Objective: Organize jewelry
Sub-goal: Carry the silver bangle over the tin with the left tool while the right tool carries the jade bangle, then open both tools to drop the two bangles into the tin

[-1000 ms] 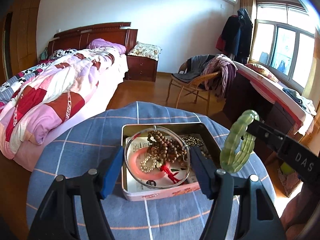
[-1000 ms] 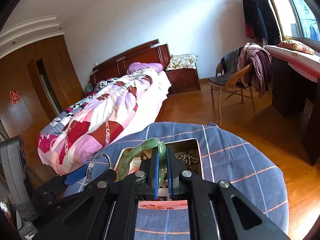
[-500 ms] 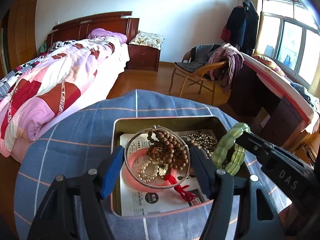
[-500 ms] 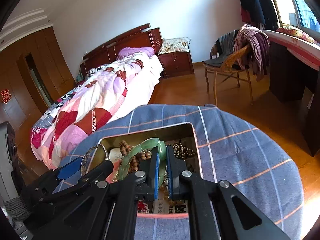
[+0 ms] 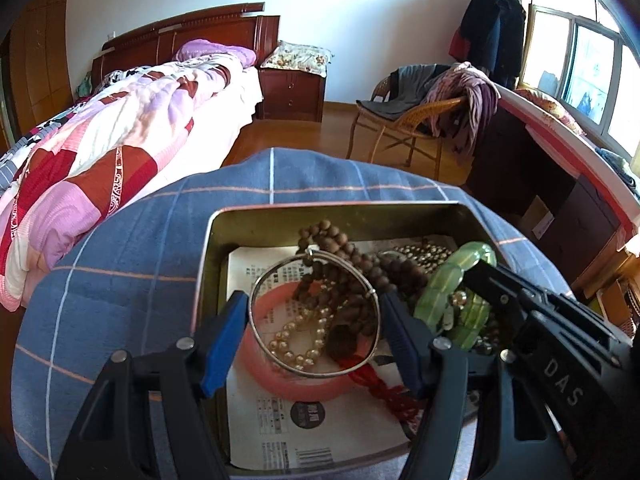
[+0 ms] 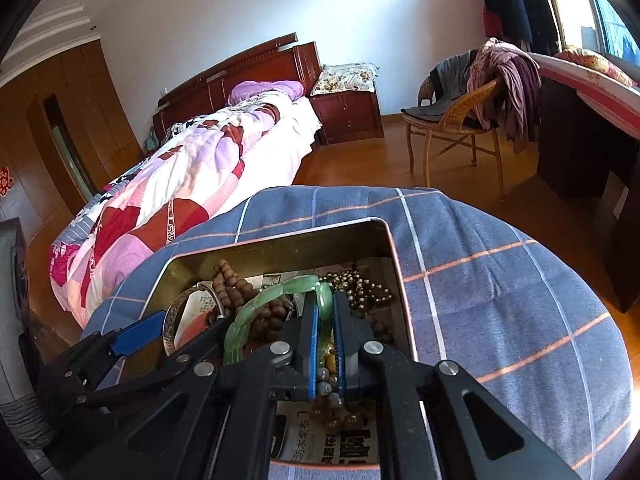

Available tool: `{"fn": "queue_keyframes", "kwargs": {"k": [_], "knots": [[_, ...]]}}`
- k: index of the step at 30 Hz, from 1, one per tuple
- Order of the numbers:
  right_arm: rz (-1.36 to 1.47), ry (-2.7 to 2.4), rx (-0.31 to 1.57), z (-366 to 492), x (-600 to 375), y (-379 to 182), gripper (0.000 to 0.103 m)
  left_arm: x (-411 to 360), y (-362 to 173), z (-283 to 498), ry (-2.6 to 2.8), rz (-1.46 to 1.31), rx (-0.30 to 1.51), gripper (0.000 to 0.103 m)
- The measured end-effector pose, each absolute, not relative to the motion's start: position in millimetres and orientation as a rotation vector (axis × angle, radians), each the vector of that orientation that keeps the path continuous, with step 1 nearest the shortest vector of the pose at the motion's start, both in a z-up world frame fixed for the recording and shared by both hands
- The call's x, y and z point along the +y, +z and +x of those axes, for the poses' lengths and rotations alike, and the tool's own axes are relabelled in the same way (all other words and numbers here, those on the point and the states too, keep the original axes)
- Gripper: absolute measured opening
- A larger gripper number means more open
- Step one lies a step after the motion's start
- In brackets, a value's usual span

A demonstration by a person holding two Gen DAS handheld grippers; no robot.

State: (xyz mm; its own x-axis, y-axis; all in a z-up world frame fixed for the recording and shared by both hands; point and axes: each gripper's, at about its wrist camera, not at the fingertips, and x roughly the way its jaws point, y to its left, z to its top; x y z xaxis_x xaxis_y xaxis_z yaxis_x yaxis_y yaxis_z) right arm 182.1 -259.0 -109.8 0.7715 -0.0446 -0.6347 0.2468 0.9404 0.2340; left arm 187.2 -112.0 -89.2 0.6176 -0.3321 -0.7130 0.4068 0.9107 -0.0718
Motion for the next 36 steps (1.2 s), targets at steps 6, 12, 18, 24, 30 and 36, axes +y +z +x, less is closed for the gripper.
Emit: {"fn": "queue_keyframes", "kwargs": {"k": [6,12,18,24,30,36], "knots": [[0.302,-0.172,0.671,186,-261,-118,0.006,-119,-93,188,-0.404,0.147,0.769,0.069],[0.322,-0.153,0.661,184,-266,-118,0.007,-124,-97,189,-0.400,0.162,0.771,0.069],[0.334,-0.136,0.655,183,-267,-119,0.007,-124,-97,189,-0.387,0.164,0.771,0.069],[0.336,-0.132,0.654,183,-268,-119,0.008,-124,-97,189,-0.379,0.167,0.776,0.069],[0.343,-0.120,0.650,180,-268,-117,0.009,-126,-97,190,-0.369,0.167,0.786,0.069],[0.329,-0.128,0.616,175,-268,-111,0.040,-126,-94,191,-0.348,0.181,0.805,0.069]]}}
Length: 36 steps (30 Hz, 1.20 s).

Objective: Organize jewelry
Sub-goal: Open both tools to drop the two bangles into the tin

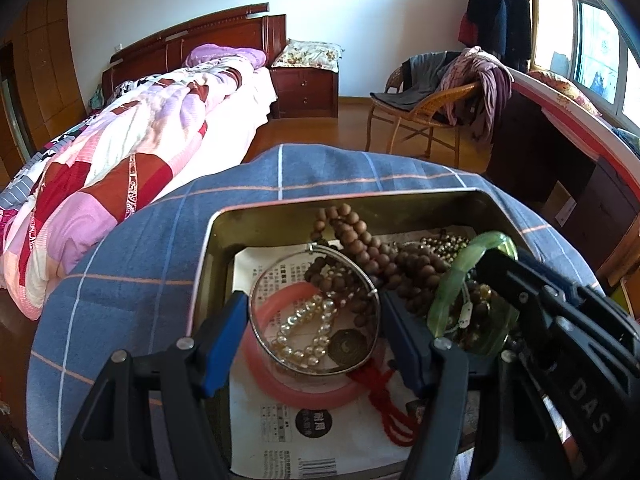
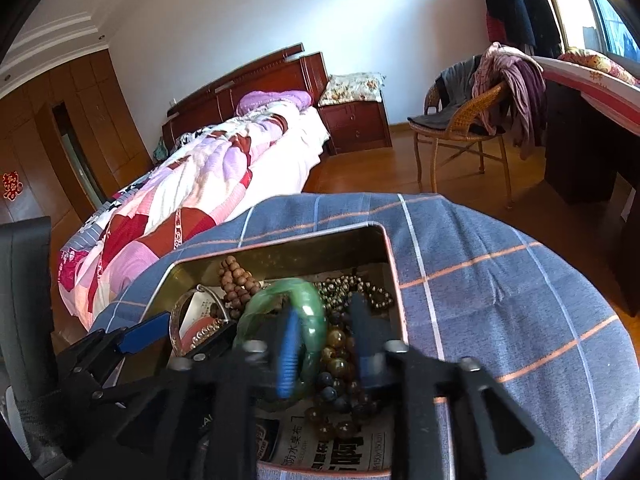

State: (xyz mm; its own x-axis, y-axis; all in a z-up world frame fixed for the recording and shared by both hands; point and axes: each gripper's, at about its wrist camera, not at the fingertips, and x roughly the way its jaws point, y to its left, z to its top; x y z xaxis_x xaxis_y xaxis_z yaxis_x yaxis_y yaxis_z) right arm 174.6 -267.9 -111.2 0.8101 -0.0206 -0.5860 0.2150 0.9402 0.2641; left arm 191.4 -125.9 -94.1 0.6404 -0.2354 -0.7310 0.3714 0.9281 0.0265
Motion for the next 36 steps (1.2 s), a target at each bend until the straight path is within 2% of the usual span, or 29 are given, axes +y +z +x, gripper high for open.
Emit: {"fn": "queue_keyframes", "kwargs": {"k": [1,3,5,8,10,12,17,22,36], "knots": [[0.326,-0.121,0.609,174,-266,-110,0.046,-125,-94,191,-0.347,0.181,0.807,0.070],[0.311,-0.125,0.600,173,-263,-107,0.050,-124,-93,191,-0.342,0.174,0.814,0.070],[0.308,-0.133,0.585,171,-264,-105,0.051,-122,-90,189,-0.336,0.177,0.801,0.070],[0.326,-0.141,0.562,168,-268,-103,0.052,-123,-83,185,-0.321,0.202,0.764,0.080],[0.345,-0.137,0.559,167,-272,-103,0.052,-125,-79,184,-0.305,0.228,0.743,0.081],[0.352,-0.141,0.555,166,-273,-102,0.052,-125,-77,183,-0.298,0.237,0.737,0.089],[0.361,-0.149,0.545,165,-276,-101,0.052,-123,-76,184,-0.281,0.226,0.731,0.098],[0.383,-0.172,0.552,166,-282,-104,0.052,-122,-76,185,-0.276,0.212,0.736,0.102],[0.257,-0.268,0.514,157,-269,-96,0.053,-107,-78,173,-0.227,0.190,0.745,0.103]]}}
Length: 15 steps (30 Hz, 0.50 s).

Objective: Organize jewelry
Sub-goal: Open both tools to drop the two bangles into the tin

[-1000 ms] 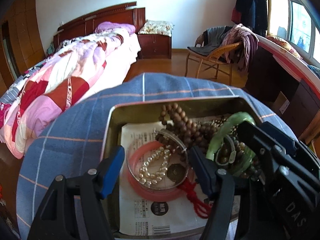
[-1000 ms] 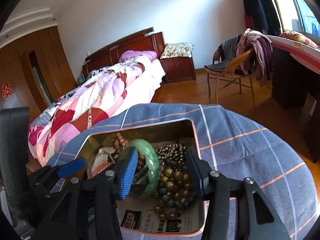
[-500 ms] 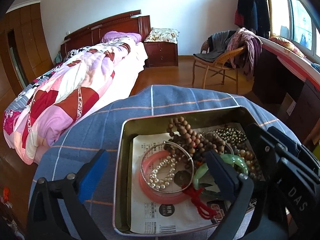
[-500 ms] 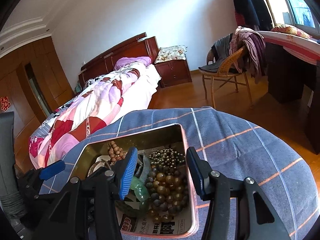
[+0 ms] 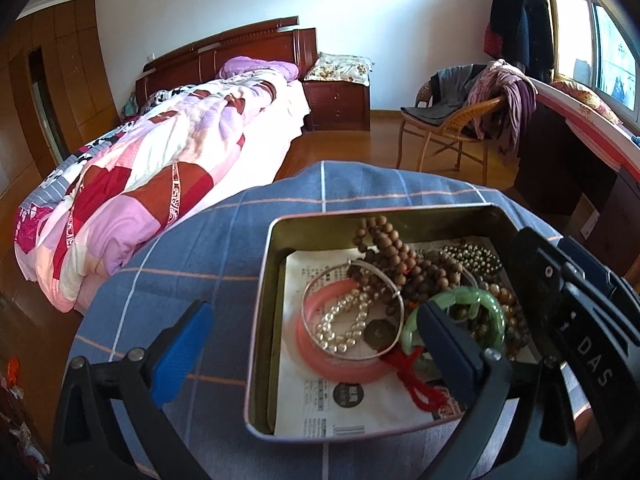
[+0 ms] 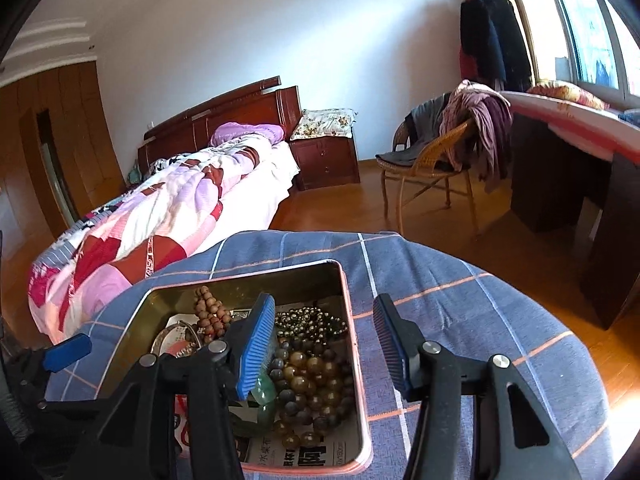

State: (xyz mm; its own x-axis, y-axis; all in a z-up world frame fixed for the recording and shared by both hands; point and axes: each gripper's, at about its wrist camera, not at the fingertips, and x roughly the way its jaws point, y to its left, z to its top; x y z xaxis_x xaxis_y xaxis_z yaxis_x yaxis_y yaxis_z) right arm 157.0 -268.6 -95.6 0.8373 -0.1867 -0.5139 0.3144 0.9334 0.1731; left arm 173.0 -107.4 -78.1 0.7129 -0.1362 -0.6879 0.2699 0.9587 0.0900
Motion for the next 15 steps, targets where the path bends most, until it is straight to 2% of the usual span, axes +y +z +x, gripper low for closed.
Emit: {"fn": "queue_keyframes", "kwargs": {"k": [15], "knots": [[0.247,-0.280,0.549,149,-266,-99,0.053,-104,-91,174,-0.225,0.192,0.800,0.103]]}}
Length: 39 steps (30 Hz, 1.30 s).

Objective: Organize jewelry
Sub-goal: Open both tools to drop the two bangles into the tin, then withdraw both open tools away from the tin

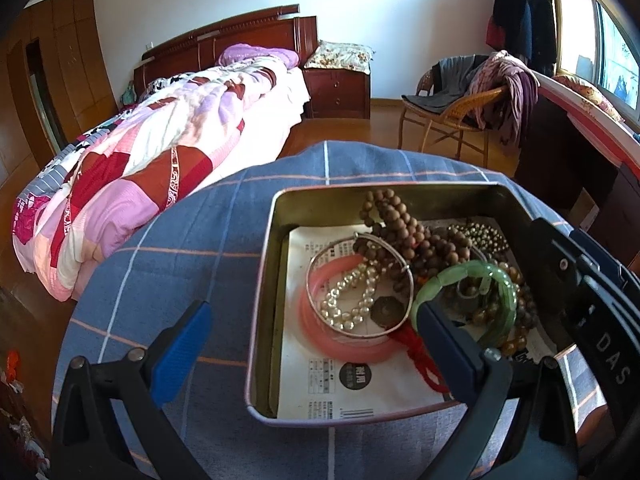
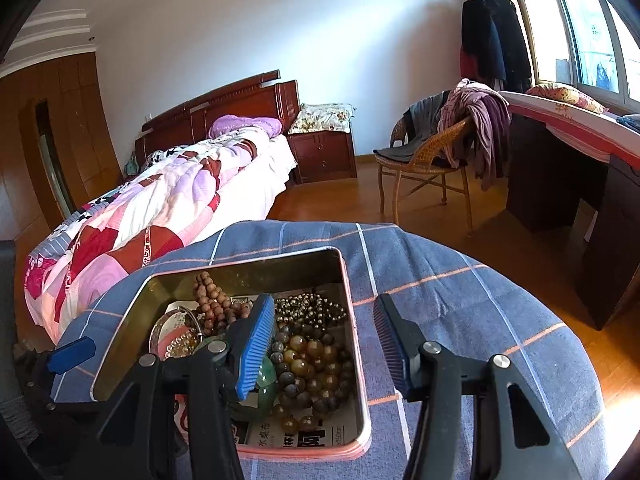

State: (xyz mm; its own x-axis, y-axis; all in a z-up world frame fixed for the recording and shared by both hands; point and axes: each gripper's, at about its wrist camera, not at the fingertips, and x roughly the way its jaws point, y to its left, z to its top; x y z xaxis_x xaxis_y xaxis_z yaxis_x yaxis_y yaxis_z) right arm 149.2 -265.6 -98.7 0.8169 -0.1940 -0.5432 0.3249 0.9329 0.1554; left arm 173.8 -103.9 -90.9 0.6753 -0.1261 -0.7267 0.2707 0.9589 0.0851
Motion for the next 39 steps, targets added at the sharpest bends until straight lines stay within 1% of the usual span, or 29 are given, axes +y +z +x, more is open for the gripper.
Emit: {"fn": "queue_keyframes", "kwargs": {"k": [7,11,19,23,27,33,39], "knots": [[0.231,-0.307,0.622,155,-266,-106,0.053,-103,-99,177,-0.231,0.170,0.848,0.103],[0.246,-0.308,0.655,149,-266,-111,0.053,-101,-98,174,-0.215,0.170,0.839,0.103],[0.244,-0.303,0.665,125,-254,-110,0.053,-92,-89,158,-0.218,0.193,0.801,0.103],[0.249,-0.304,0.657,107,-247,-106,0.053,-78,-82,144,-0.221,0.160,0.778,0.103],[0.261,-0.304,0.640,86,-241,-103,0.057,-65,-77,133,-0.216,0.151,0.763,0.103],[0.239,-0.302,0.613,63,-229,-96,0.057,-53,-79,115,-0.212,0.154,0.755,0.103],[0.231,-0.274,0.634,46,-214,-93,0.058,-46,-80,91,-0.208,0.172,0.755,0.103]]}}
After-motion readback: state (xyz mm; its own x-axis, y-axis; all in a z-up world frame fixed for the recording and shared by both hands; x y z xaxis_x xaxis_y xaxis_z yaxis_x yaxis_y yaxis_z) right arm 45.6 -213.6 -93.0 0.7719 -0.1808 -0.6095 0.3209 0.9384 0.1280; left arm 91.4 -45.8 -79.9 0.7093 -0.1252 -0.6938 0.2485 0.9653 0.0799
